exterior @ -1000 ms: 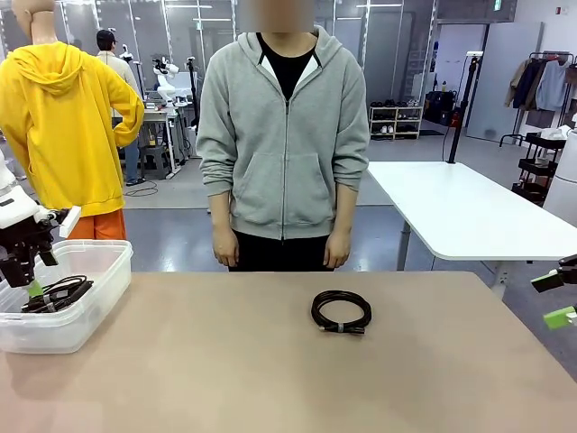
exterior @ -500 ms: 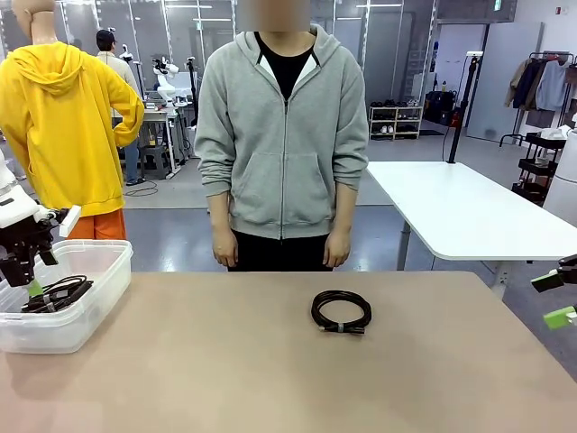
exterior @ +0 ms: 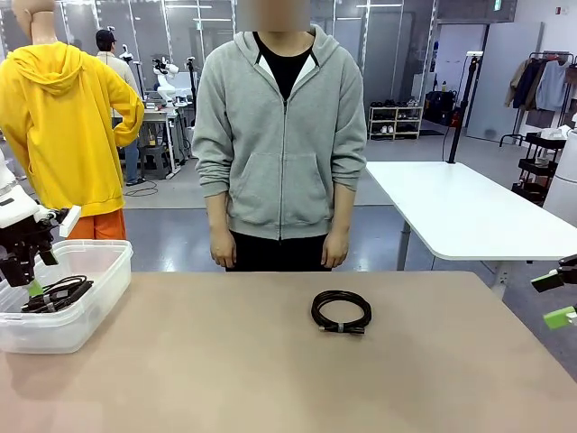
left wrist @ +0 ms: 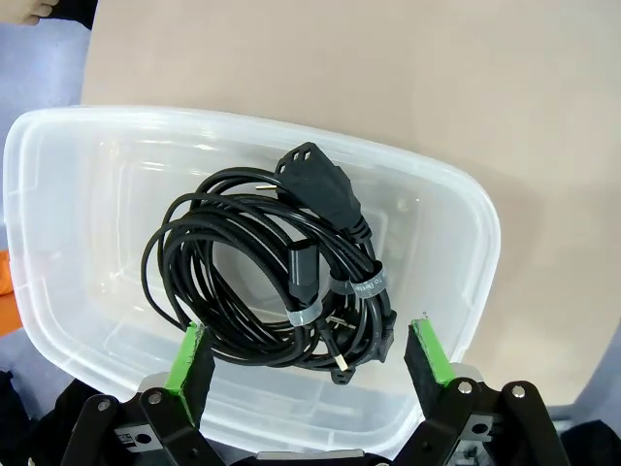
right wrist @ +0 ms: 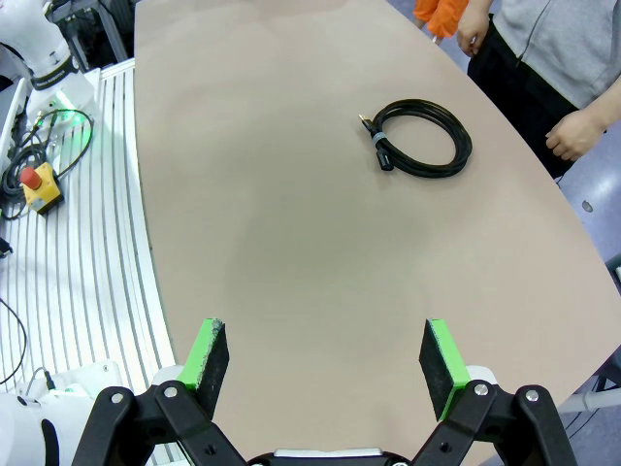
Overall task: Organize and store the cables.
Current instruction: Place the USB Extension Cable into the Organizing box.
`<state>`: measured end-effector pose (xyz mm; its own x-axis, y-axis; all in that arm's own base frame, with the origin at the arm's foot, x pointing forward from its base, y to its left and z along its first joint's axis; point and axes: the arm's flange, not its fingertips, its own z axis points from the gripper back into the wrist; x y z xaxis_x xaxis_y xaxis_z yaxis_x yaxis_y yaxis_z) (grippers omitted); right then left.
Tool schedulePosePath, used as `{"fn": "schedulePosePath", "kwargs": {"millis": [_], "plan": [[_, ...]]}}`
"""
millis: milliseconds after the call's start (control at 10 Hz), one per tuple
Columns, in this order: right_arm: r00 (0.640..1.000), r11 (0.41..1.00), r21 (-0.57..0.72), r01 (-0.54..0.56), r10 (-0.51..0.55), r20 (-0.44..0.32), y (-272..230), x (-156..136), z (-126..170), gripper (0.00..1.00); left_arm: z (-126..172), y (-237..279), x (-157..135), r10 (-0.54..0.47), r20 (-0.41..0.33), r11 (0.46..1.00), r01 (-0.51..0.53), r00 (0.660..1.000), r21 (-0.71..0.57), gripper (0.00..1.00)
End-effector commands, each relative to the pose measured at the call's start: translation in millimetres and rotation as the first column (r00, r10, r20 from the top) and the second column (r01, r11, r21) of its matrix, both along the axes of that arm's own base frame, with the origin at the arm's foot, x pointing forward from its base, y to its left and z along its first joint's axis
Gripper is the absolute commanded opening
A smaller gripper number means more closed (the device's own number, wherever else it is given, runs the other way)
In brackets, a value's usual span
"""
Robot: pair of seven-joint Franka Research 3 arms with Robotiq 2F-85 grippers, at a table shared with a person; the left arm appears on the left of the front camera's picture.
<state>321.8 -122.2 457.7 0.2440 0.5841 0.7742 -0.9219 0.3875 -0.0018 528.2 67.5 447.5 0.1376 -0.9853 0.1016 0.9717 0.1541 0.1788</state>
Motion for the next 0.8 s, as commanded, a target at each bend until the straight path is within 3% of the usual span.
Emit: {"fn": "schedulePosePath", "kwargs": {"millis": [0, 100, 300, 500, 700], "plan": [[1.000, 1.000, 0.012, 0.000, 0.000, -0.001, 1.8, 0.6, 1.4, 1.00, 2.2, 3.4, 3.6, -0.011, 0.005, 1.000, 0.011, 1.000, 0.002, 1.00], [1.000, 1.000, 0.000, 0.000, 0.000, 0.000, 0.0, 0.0, 0.0, 1.00, 0.0, 0.0, 0.0, 0.000, 0.000, 1.000, 0.000, 1.000, 0.000, 1.00], [0.994, 0.983, -0.162, -0.089, 0.097, 0.043, 18.3, 14.2, 23.1, 1.00, 38.7, -22.0, -38.0, 0.028, 0.017, 0.999, -0.027, 0.999, -0.016, 1.00], [0.974, 0.933, -0.295, -0.206, 0.225, 0.034, 44.8, 46.8, 45.1, 1.00, 55.9, -32.9, -92.9, 0.125, -0.037, 0.976, -0.130, 0.991, -0.173, 1.00], [0.937, 0.858, -0.404, -0.318, 0.348, 0.001, 82.6, 84.1, 66.2, 1.00, 55.8, -48.3, -167.1, 0.216, 0.002, 0.928, -0.205, 0.976, -0.310, 1.00]]}}
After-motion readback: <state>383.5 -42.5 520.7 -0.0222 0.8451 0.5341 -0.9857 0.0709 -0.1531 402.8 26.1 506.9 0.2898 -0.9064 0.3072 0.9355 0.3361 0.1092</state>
